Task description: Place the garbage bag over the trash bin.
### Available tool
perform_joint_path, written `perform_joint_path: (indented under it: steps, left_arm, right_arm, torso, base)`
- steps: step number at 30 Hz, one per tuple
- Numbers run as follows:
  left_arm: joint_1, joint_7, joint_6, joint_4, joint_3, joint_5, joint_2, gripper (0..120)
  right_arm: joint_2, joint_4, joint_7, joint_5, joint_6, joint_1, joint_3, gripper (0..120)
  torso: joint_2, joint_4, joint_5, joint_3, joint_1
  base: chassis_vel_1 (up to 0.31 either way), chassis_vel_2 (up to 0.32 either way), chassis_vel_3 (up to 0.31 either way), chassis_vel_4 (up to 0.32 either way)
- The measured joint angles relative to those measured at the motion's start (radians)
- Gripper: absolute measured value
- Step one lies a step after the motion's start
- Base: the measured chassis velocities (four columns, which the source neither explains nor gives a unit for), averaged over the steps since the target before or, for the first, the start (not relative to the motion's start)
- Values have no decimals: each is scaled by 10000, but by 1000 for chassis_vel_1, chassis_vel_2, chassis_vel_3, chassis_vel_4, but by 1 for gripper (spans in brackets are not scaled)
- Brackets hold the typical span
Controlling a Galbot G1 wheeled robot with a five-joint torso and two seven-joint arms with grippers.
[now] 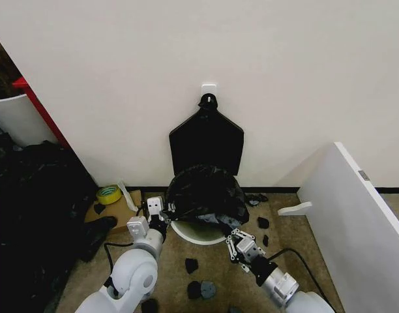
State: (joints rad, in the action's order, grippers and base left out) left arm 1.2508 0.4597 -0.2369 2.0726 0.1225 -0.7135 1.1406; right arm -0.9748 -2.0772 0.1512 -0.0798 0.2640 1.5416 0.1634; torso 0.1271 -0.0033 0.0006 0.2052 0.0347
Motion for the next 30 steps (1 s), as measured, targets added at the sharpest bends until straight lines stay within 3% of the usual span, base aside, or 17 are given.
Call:
perform_joint_path:
  steps: [5, 9, 19, 30]
  left_arm:
    - [-43, 49, 2, 161, 107, -200, 8, 0]
    - [39, 146, -89, 418, 134, -458, 29, 0]
    - [314, 481, -619, 1461, 221, -1040, -10, 0]
    - [392, 519, -638, 1536, 472, -856, -130, 0]
  right_arm:
    - [-43, 580, 3328, -654, 1711, -19, 333, 0]
    - [-184, 931, 4056, -492, 2078, -63, 354, 0]
    - [-524, 2029, 3675, 1081, 2492, -377, 461, 0]
    - [-579, 2681, 2559, 1408, 2878, -685, 763, 0]
  torso:
    - [0, 0, 0, 0, 0]
    - [0, 0, 0, 0, 0]
    - [0, -1, 2, 0, 0]
    - [0, 0, 0, 0, 0]
  base:
    - [0, 0, 0, 0]
    - [0, 0, 0, 0]
    - [0, 0, 0, 0]
    - [0, 0, 0, 0]
